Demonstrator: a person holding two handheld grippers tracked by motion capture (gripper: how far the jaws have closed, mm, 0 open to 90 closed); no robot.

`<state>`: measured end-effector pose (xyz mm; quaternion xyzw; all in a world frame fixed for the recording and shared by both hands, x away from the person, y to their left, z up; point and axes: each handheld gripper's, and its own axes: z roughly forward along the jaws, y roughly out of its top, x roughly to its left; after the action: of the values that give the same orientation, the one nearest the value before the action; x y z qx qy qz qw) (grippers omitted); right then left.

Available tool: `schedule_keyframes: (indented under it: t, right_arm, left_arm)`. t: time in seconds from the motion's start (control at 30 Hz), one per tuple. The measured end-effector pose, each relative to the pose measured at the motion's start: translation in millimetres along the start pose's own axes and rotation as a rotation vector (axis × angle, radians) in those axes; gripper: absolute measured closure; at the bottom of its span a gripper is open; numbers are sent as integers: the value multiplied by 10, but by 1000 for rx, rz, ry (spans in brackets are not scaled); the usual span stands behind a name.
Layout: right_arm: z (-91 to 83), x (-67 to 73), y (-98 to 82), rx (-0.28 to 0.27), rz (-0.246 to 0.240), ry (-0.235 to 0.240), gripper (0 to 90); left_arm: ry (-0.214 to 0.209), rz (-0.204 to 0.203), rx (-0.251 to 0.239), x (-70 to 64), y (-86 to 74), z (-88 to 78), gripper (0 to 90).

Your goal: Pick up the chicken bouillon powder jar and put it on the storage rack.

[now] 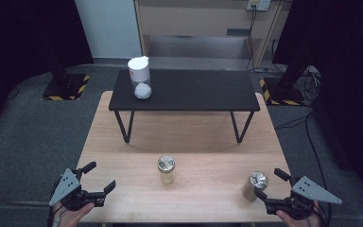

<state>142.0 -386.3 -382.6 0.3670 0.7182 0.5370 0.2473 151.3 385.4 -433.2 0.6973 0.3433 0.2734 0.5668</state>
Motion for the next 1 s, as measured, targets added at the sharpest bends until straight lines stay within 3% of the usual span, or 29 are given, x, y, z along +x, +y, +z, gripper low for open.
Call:
schedule_keyframes:
  t: [0.4,1.0]
  right_arm:
    - [135,36,155,-8,-18,74,31]
    - [611,114,384,21,-35,225,35]
  left_arm:
    - [-2,0,-2,1,-1,0,17]
    - [-9,-5,1,15,-5,5,18]
